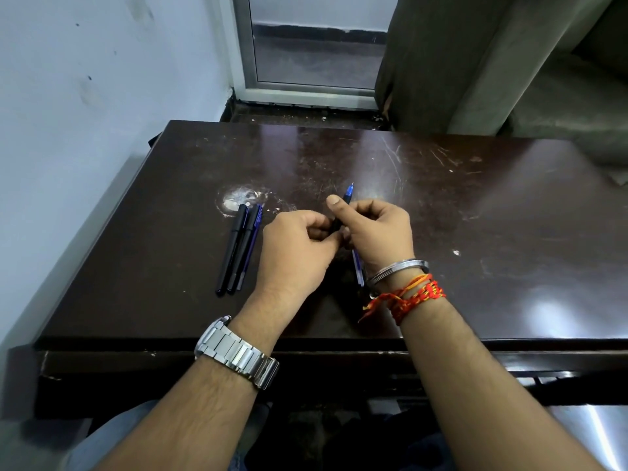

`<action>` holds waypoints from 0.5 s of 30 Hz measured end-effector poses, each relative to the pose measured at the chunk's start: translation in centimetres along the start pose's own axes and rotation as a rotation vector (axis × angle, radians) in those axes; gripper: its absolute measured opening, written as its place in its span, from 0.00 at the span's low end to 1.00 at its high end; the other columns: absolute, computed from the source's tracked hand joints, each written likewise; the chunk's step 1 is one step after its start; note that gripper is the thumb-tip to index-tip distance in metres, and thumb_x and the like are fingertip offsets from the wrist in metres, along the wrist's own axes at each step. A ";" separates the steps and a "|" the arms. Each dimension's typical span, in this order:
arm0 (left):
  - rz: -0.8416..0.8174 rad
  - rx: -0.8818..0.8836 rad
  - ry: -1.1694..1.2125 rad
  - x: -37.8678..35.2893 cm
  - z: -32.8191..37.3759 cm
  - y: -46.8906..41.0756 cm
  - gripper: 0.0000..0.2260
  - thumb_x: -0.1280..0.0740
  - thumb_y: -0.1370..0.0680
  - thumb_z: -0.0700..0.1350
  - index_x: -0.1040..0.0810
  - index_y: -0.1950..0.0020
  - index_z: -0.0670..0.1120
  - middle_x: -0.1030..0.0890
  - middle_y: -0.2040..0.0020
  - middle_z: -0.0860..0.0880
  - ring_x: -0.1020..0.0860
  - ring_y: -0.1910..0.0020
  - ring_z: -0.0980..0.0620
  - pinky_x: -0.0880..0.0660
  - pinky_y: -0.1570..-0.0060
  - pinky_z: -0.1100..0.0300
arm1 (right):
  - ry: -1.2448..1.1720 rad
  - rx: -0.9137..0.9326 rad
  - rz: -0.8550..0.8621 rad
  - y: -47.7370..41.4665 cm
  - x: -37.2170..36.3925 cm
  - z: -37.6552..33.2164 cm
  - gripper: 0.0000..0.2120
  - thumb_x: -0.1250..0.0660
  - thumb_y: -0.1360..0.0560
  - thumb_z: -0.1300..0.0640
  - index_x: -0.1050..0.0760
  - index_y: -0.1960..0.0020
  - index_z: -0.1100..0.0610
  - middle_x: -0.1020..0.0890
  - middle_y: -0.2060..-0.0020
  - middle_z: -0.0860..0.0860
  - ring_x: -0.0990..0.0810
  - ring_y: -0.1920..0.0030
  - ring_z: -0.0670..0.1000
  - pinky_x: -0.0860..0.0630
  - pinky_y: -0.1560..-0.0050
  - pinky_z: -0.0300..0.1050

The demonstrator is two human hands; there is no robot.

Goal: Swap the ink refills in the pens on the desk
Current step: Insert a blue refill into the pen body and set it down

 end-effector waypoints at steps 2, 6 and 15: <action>-0.011 -0.014 -0.025 0.0 0.0 0.0 0.04 0.23 0.29 0.46 0.16 0.62 0.52 0.17 0.69 0.55 0.19 0.70 0.62 0.22 0.66 0.65 | 0.007 -0.006 -0.015 -0.1 -0.1 0.1 0.14 0.22 0.32 0.49 0.23 0.71 0.54 0.23 0.79 0.48 0.25 0.76 0.46 0.23 0.65 0.48; -0.041 -0.011 -0.020 0.2 0.0 0.0 0.04 0.26 0.26 0.44 0.14 0.60 0.51 0.15 0.68 0.53 0.17 0.67 0.57 0.19 0.63 0.57 | 0.028 0.002 -0.094 -0.3 -0.2 0.1 0.13 0.27 0.28 0.50 0.18 0.68 0.56 0.20 0.75 0.51 0.22 0.73 0.49 0.21 0.65 0.50; -0.008 -0.022 -0.035 0.3 0.1 0.0 0.05 0.27 0.26 0.44 0.15 0.61 0.46 0.16 0.68 0.51 0.17 0.67 0.54 0.20 0.64 0.56 | -0.080 -0.012 -0.084 -0.1 -0.6 0.3 0.17 0.22 0.32 0.50 0.21 0.51 0.61 0.21 0.64 0.53 0.23 0.69 0.49 0.24 0.67 0.43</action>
Point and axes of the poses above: each hand's wrist, its own y-axis away from the middle knuckle, its own x-axis out of the back of the hand, z = x × y, the point moved 1 cm from there along -y, towards the middle knuckle
